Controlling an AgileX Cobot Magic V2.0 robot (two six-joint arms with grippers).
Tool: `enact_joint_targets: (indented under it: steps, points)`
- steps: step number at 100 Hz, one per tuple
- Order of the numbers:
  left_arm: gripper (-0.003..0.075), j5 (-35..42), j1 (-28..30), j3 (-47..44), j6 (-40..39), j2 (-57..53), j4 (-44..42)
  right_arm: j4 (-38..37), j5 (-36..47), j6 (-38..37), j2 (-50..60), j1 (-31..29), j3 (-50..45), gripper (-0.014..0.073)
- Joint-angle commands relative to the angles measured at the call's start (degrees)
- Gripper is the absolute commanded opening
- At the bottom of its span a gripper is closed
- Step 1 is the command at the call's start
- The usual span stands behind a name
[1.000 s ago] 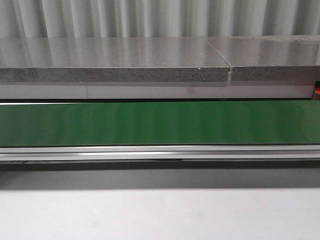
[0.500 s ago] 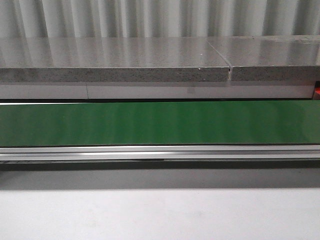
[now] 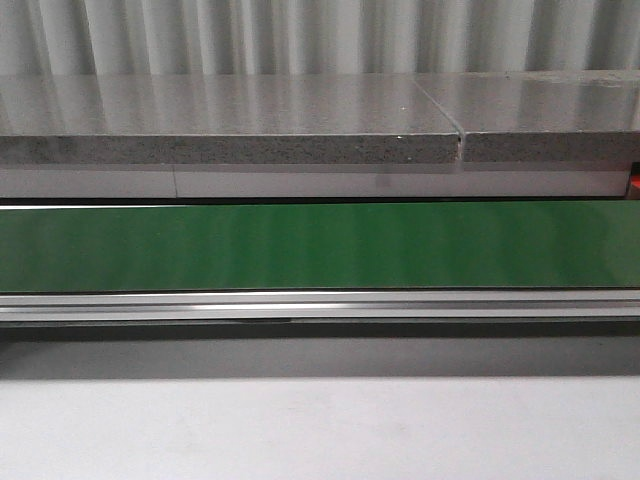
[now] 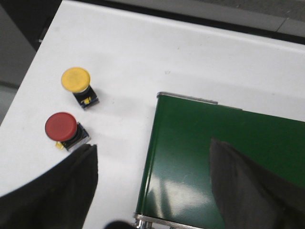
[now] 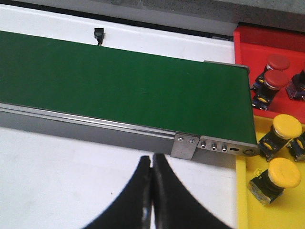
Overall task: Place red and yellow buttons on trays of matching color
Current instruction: 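Lower the left gripper onto a red-capped button on the table and close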
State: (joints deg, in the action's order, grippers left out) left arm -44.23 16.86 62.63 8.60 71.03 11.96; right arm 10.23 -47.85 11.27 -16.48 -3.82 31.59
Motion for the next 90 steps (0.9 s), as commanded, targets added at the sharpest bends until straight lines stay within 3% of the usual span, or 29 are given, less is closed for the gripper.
enact_joint_targets:
  steps: [1,31,90]
  points:
    - [0.0515,-2.5,3.0,5.1,-0.7,2.2,2.6,0.6,3.6,0.6,-0.4,-0.1,1.3,-0.0066]
    - [0.0513,-16.4,10.1,15.8,-6.3,15.6,0.6,0.6,3.6,0.6,-0.4,-0.1,1.3,-0.0066]
    - [0.0513,-16.9,10.3,22.1,-9.7,33.8,-6.3,0.6,3.6,0.6,-0.4,-0.1,1.3,-0.0066]
